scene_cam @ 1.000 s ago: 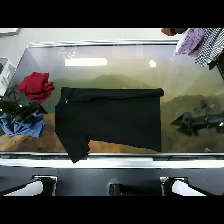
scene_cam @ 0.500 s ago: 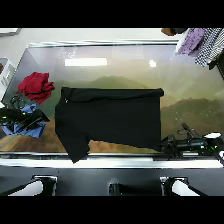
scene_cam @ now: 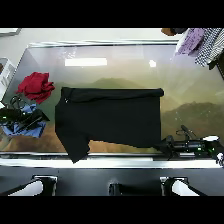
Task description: Fold the clothes and pants, and hang the long-sleeved shirts on hangers.
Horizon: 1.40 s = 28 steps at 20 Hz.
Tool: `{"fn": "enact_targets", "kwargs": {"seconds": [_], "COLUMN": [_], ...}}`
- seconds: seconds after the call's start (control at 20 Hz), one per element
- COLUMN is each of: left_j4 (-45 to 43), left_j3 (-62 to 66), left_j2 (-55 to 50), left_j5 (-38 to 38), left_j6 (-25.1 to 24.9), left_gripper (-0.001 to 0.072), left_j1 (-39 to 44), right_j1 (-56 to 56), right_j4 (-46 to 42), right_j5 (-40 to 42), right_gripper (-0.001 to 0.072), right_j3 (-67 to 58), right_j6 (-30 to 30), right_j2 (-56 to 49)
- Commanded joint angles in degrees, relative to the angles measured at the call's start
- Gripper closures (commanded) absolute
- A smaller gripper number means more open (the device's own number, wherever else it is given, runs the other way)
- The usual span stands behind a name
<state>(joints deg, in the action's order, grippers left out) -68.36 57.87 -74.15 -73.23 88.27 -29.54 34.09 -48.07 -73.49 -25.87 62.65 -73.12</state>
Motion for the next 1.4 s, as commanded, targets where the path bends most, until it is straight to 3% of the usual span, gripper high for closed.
{"fn": "enact_targets", "kwargs": {"seconds": [0.0, 0.1, 0.15, 0.2, 0.65, 1.1, 1.35], "left_j4": [1.0, 2.6, 3.8, 5.3, 16.3, 16.4, 17.2], "left_j3": [0.0, 0.0, 0.0, -0.4, -16.4, -18.3, -18.5], "left_j2": [0.0, 0.0, 0.0, 0.0, 0.0, -0.5, -3.5], "left_j5": [2.0, 2.7, 2.9, 2.9, 9.4, 13.1, 14.8], "left_j6": [0.0, -0.6, -1.9, -3.8, -17.4, -18.4, -18.3], "left_gripper": [0.0114, 0.0114, 0.0113, 0.0113, 0.0114, 0.0115, 0.0138], "left_j1": [0.0, 0.0, 0.0, -0.1, -3.6, -3.0, 1.2], "right_j1": [0.0, 0.0, 0.0, 0.0, 0.0, 0.0, 0.0], "right_j4": [1.5, 2.6, 3.1, 3.5, 4.4, 5.5, 5.5], "right_j5": [0.6, 0.4, 0.0, -0.1, 0.2, 0.0, 0.5], "right_gripper": [0.0424, 0.056, 0.0664, 0.0681, 0.0682, 0.0682, 0.0682], "right_j3": [0.5, 0.5, 0.5, 0.5, -1.5, -1.5, -1.5], "right_j6": [0.4, 0.0, -0.5, -0.8, -0.3, 0.1, 0.2], "right_j2": [0.0, 0.0, 0.0, 0.0, 3.6, 4.9, 9.2]}}
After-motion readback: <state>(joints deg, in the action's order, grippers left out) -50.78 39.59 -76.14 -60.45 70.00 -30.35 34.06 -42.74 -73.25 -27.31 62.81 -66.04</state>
